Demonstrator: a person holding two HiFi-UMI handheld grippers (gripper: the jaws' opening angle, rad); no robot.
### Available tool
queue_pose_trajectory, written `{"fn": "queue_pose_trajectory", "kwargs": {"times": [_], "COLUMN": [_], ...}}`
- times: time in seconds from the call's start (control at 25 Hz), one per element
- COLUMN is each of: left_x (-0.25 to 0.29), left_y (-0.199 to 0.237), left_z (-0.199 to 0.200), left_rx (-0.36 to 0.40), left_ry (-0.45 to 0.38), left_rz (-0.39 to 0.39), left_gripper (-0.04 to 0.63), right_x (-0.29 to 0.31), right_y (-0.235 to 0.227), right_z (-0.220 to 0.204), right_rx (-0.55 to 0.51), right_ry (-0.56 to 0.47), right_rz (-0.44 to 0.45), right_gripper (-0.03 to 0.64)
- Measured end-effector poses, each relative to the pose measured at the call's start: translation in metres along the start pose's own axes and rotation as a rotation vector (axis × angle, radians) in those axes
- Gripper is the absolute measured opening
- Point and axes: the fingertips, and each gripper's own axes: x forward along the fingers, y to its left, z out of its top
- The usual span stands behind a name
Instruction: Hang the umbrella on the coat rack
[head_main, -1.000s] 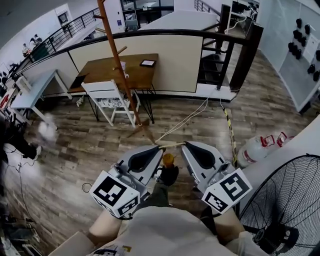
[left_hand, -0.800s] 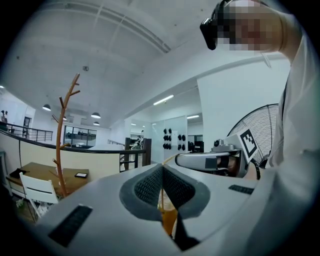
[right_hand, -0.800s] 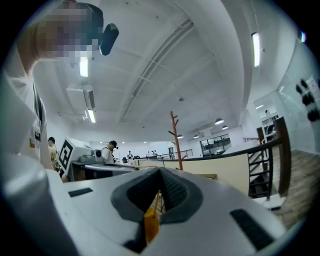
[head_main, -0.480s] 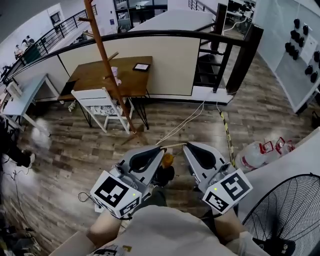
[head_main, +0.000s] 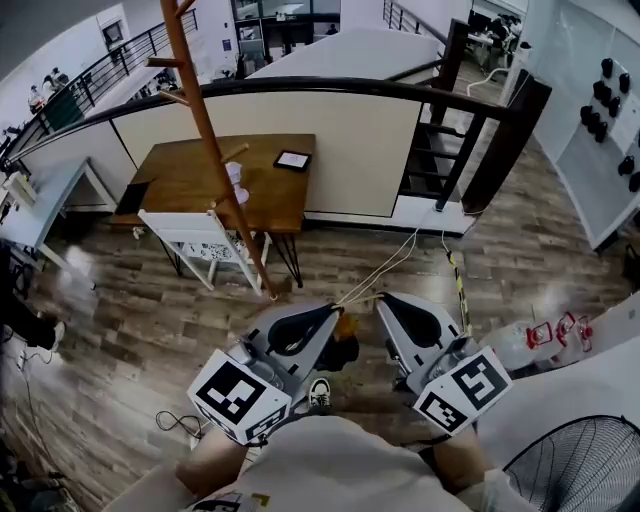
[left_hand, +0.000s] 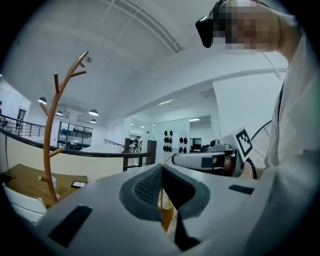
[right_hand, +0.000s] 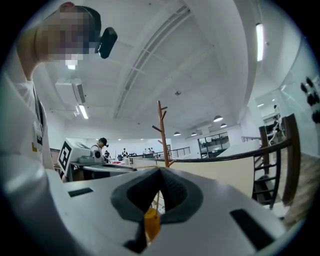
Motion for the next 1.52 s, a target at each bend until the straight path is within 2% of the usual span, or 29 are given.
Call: {"fn": "queue_pose_trajectory", "kwargs": {"times": [0.28,0.44,0.76,0.96,1.12,1.32,1.52], "left_x": [0.027,0.037,0.062,0.089,0.113,0.134,0.155], "left_y": [0.086,0.121,0.194,0.234,0.267,0.303,0.332], "left_z": [0.021,0.032,0.038,0.039,0.041,0.044,0.038], "left_rx": [0.041,0.054,0.054,-0.004,-0.019,-0.050,-0.048], "left_ry": [-0.023,-0.041,-0.048,-0.058,-0.048,-0.049,-0.025], "left_rz": [0.010,0.031,0.144,0.243,0.337,0.496,0.660], "left_gripper": [0.002,0.002,0.001,0.002,0.002,0.002,0.002], "right_x": [0.088,0.125,0.200,0.243,0.277,0.320,0.353], "right_y": [-0.037,-0.052,-0.087,-0.119,-0.147,-0.171,-0.194], "right_z": [0.021,0.031,0.031,0.030,0.034,0.041,0.041], "right_rx": [-0.022,-0.043,-0.051,-0.040,-0.033,-0.013,-0.016], "right_ry": [-0.026,-0.035,-0.018,-0.004,0.021,0.053,0.077], "right_rz": [0.015,0.058,0.195,0.345,0.449,0.631,0.783], "right_gripper": [0.003,0.003,0.003,0.003,0.003,0.003,0.003]}}
